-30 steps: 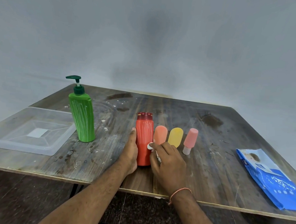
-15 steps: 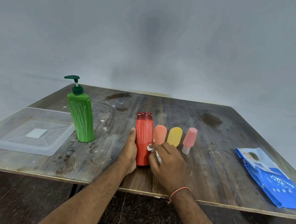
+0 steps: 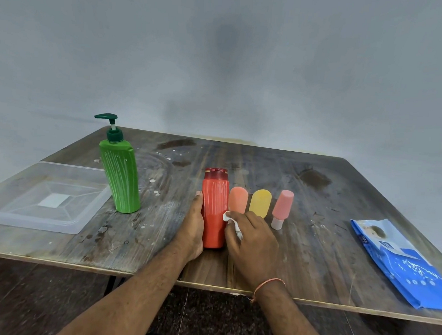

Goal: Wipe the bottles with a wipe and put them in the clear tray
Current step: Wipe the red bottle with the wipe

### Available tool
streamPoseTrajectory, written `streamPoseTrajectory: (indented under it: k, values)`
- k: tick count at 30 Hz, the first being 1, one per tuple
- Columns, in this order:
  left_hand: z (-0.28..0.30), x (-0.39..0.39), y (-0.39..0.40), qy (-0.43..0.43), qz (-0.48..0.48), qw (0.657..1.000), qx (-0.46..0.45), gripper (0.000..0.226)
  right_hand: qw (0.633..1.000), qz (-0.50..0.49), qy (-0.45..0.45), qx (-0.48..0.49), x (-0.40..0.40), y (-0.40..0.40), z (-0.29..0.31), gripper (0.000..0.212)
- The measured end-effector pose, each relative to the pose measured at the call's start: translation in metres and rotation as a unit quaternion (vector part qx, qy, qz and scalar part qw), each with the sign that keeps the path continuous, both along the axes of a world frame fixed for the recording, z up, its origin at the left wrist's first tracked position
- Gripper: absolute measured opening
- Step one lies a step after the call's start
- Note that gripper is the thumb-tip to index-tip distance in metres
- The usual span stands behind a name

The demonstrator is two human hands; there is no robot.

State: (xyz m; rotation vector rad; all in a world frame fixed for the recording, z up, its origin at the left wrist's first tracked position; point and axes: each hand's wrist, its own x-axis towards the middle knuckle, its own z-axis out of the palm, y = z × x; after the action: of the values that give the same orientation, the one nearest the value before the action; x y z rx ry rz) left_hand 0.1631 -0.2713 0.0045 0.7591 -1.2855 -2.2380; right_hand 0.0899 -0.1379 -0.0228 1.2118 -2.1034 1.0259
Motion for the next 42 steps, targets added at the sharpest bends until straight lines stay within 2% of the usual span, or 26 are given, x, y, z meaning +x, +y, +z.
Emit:
streamPoseTrajectory:
  k: [4, 11, 15, 20, 26, 31, 36, 42]
  values:
    - [0.0001, -0.0002, 0.0002, 0.005, -0.003, 1.0, 0.01, 0.074, 1.0, 0.027, 0.003, -0.008, 0.0023, 0.0004, 0.0014, 0.028]
    - [-0.0008, -0.0006, 0.0, 0.006, -0.008, 1.0, -0.002, 0.071, 1.0, 0.007, 0.0, -0.001, 0.0009, 0.0002, 0.0007, 0.028]
    - [-0.0006, 0.0001, 0.0009, 0.014, -0.016, 1.0, -0.004, 0.073, 0.999, 0.031, 0.032, 0.011, 0.0042, -0.0003, 0.0017, 0.028]
    - [-0.0011, -0.0007, 0.001, 0.013, -0.017, 1.0, -0.007, 0.072, 1.0, -0.004, 0.03, 0.003, 0.0023, 0.0, 0.0009, 0.026]
    - [-0.0021, -0.0008, 0.0005, 0.015, -0.022, 1.0, -0.005, 0.074, 0.998, 0.023, 0.058, 0.019, 0.0044, -0.0009, 0.0019, 0.026]
    - [-0.0047, -0.0035, -0.0005, 0.02, -0.029, 0.999, -0.003, 0.076, 0.999, -0.012, 0.053, 0.008, 0.0033, -0.0021, 0.0011, 0.024]
    - [-0.0087, -0.0028, -0.0029, 0.03, -0.026, 0.999, -0.007, 0.07, 0.995, 0.024, 0.082, 0.047, 0.0051, -0.0003, 0.001, 0.029]
    - [-0.0086, -0.0021, -0.0001, 0.04, -0.03, 0.998, -0.033, 0.06, 0.997, -0.005, 0.075, 0.029, 0.0051, -0.0011, 0.0016, 0.027]
